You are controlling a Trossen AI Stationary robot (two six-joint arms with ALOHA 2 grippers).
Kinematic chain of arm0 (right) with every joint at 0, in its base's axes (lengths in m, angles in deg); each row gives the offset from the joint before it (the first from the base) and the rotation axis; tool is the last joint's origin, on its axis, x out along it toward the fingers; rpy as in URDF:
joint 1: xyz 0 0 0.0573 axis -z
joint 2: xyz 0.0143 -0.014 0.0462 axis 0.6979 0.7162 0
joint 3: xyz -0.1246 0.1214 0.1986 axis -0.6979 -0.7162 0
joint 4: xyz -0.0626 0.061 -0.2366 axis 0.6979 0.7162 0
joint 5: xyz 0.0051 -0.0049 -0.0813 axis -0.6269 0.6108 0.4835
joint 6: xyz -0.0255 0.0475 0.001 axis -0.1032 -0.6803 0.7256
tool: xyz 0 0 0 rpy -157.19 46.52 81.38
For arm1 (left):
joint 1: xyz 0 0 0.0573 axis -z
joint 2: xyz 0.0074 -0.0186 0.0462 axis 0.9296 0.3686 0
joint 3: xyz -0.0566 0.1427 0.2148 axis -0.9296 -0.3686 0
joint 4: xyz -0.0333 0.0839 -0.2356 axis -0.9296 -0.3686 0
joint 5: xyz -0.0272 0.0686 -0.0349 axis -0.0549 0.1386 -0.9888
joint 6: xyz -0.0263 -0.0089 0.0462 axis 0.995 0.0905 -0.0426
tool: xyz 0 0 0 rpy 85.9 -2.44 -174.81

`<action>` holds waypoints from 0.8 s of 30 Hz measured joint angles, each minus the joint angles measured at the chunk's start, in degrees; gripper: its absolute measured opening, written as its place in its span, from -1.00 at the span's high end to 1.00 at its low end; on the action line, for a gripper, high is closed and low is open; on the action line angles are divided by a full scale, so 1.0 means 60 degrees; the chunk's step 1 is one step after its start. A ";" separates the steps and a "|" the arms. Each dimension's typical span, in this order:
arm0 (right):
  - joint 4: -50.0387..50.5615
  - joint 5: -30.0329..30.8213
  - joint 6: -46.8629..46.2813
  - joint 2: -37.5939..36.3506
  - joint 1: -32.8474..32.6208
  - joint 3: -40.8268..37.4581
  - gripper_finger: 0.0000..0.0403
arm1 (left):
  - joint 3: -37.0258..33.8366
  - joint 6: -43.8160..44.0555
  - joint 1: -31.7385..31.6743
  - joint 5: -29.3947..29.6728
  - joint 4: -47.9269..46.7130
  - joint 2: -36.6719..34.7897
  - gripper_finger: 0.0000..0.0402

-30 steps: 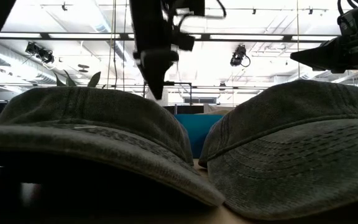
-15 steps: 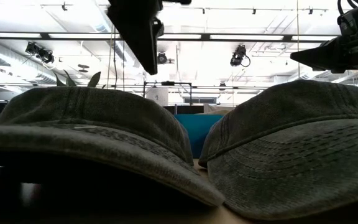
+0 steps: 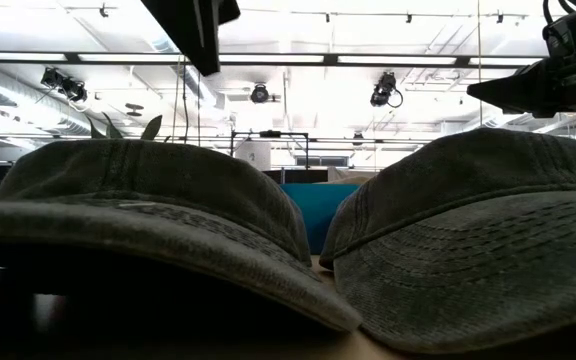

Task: Pick & Place hat
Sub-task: Put the left black cap into the red bin

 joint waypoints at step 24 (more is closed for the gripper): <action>-0.0056 0.0001 0.0000 0.0055 0.0000 -0.0001 0.93 | 0.0000 0.1309 0.0165 -0.1493 0.0875 0.1607 0.31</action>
